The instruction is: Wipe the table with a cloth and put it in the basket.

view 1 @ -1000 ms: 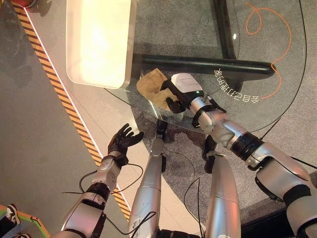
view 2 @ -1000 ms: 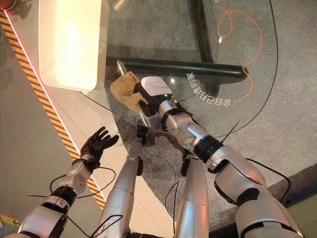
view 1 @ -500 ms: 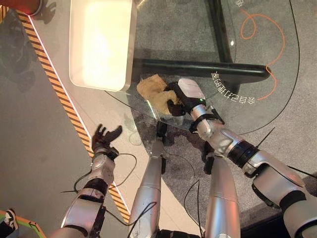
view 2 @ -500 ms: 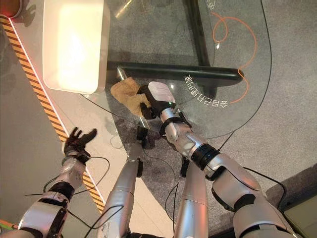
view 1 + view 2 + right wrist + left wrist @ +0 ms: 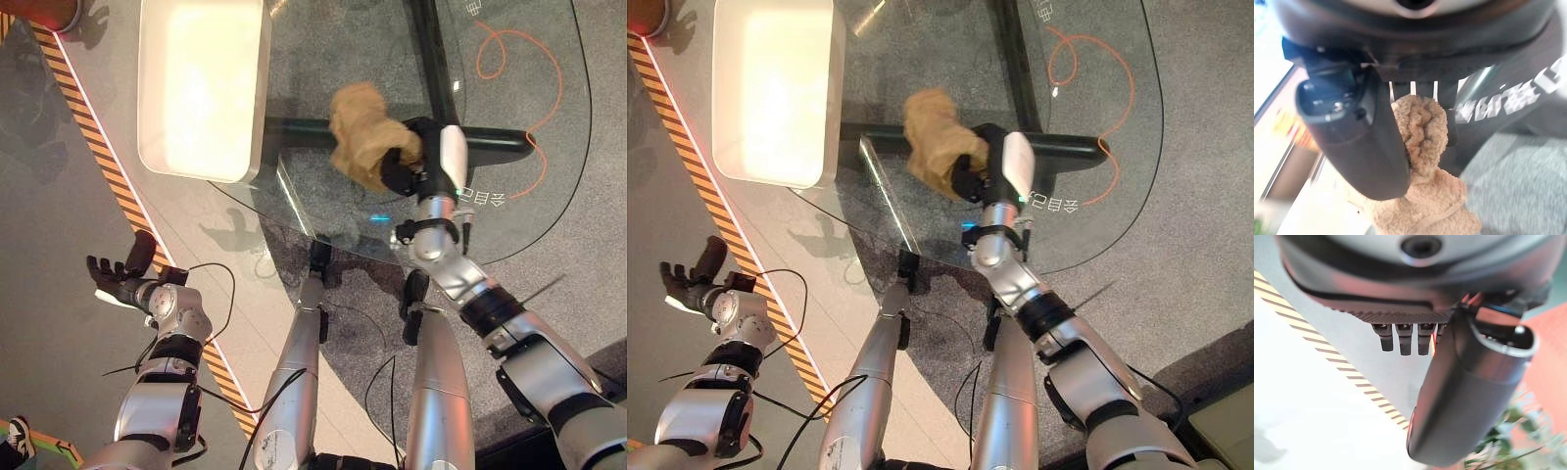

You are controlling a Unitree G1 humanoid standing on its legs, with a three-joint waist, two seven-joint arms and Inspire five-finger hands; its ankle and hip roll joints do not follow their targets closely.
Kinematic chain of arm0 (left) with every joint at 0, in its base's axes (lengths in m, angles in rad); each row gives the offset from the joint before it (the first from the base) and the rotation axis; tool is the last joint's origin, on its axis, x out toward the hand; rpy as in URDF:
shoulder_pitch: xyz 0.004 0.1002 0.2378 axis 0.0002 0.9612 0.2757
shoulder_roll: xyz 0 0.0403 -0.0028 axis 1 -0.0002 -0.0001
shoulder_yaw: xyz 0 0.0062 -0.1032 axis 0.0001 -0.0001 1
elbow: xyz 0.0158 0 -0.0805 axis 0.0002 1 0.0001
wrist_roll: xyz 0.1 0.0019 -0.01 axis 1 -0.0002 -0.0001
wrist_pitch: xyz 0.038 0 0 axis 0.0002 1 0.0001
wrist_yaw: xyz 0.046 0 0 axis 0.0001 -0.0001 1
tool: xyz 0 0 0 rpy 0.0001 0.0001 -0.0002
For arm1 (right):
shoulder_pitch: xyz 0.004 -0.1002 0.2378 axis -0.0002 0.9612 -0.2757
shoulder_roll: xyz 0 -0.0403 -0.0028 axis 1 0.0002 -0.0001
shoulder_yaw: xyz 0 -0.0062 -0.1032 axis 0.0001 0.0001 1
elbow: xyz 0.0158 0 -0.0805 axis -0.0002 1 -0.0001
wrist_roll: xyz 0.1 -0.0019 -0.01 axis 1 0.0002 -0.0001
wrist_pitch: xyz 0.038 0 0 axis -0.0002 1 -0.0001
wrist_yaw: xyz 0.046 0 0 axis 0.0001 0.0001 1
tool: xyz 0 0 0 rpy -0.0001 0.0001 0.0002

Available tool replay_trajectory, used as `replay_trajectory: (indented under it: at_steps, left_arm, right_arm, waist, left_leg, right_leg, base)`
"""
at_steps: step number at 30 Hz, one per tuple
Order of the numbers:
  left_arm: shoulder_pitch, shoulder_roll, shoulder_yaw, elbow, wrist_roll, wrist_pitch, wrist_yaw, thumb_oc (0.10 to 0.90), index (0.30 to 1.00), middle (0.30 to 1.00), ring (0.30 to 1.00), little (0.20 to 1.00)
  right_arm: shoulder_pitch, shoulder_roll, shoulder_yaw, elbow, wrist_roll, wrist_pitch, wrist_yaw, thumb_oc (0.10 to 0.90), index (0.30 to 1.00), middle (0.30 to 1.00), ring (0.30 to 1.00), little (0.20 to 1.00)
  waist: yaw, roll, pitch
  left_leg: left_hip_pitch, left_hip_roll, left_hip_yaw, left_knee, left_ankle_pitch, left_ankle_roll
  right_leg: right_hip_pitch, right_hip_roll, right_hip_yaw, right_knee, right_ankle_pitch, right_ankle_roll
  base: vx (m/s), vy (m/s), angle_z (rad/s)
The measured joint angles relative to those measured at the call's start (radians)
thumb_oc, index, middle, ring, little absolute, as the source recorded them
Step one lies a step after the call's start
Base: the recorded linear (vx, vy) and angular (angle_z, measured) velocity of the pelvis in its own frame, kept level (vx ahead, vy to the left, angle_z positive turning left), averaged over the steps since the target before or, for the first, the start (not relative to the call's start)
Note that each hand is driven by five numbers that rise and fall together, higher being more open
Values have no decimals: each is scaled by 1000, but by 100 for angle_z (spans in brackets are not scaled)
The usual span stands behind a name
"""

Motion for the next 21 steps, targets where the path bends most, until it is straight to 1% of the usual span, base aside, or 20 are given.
replay_trajectory:
  at_steps: [1,3,5,6,7,8,11,12,14,16,18,21]
  left_arm:
    - [0,5,4,-20,1,-13,4,800,900,900,900,900]
    - [29,4,20,-157,14,-31,44,800,900,900,900,900]
    - [35,3,22,-237,56,-57,51,800,900,900,900,900]
    - [41,-2,22,-298,112,-61,66,800,900,900,900,900]
    - [43,-2,22,-313,129,-62,68,800,900,900,900,900]
    - [46,-6,21,-380,192,-62,84,800,900,900,900,900]
    - [44,-7,12,-461,290,-62,84,800,900,900,900,900]
    - [37,-7,5,-491,300,-56,77,800,900,900,900,900]
    - [49,-8,-22,-556,301,-45,39,800,900,900,900,900]
    - [63,-8,-40,-606,300,-22,-20,800,900,900,900,900]
    - [73,-15,-66,-656,296,8,-112,800,900,900,900,900]
    - [93,-35,-93,-702,293,39,-205,800,900,900,900,900]
  right_arm:
    - [10,-10,-21,-3,0,0,-5,100,300,300,300,200]
    - [54,-15,-59,-61,-2,0,-5,100,300,300,300,200]
    - [90,-16,-84,-109,-3,-1,-5,100,300,300,300,200]
    - [112,-13,-100,-140,-12,-5,-4,100,300,300,300,200]
    - [115,-12,-101,-146,-14,-6,-4,100,300,300,300,200]
    - [131,-10,-112,-171,-29,-11,4,100,300,300,300,200]
    - [146,-6,-121,-213,-44,-25,10,100,300,300,300,200]
    - [148,-6,-123,-227,-47,-26,15,100,300,300,300,200]
    - [151,-2,-141,-238,-58,-45,34,100,300,300,300,200]
    - [154,7,-160,-260,-68,-47,49,100,300,300,300,200]
    - [169,10,-183,-292,-87,-65,61,100,300,300,300,200]
    - [184,10,-202,-318,-122,-85,76,100,300,300,300,200]
  waist:
    - [-10,-2,0]
    - [-16,-13,3]
    - [-20,-20,2]
    - [-21,-21,2]
    - [-23,-21,2]
    - [-24,-21,3]
    - [-29,-21,3]
    - [-34,-22,3]
    - [-36,-24,3]
    - [-41,-25,4]
    - [-42,-25,4]
    - [-45,-26,4]
  left_leg:
    - [0,-3,0,0,2,5]
    - [-1,-6,0,0,1,8]
    - [-1,-6,0,0,1,8]
    - [-1,-6,0,0,0,8]
    - [-1,-6,0,0,1,8]
    - [-1,-6,0,0,0,8]
    - [0,-5,0,0,-1,7]
    - [0,-6,0,0,-3,5]
    - [0,-6,0,0,-2,6]
    - [0,-6,0,0,0,9]
    - [1,-6,0,0,-1,10]
    - [3,-6,1,0,0,10]
  right_leg:
    - [1,-2,3,-1,2,3]
    - [1,-3,5,-1,0,5]
    - [1,-3,5,-1,0,6]
    - [1,-3,5,-1,-1,6]
    - [1,-3,5,0,-1,6]
    - [0,-3,5,2,-1,6]
    - [1,-2,5,1,-1,6]
    - [1,-2,5,1,0,6]
    - [2,-2,5,1,0,6]
    - [2,-2,5,0,0,6]
    - [4,-2,5,-2,0,7]
    - [8,-1,5,-5,-1,7]
  base:
    - [-8,5,4]
    - [-5,-6,2]
    - [-5,-24,0]
    - [-7,-50,0]
    - [-11,-56,0]
    - [0,0,0]
    - [0,0,0]
    - [0,0,0]
    - [0,0,0]
    - [0,0,0]
    - [0,0,0]
    - [0,0,0]
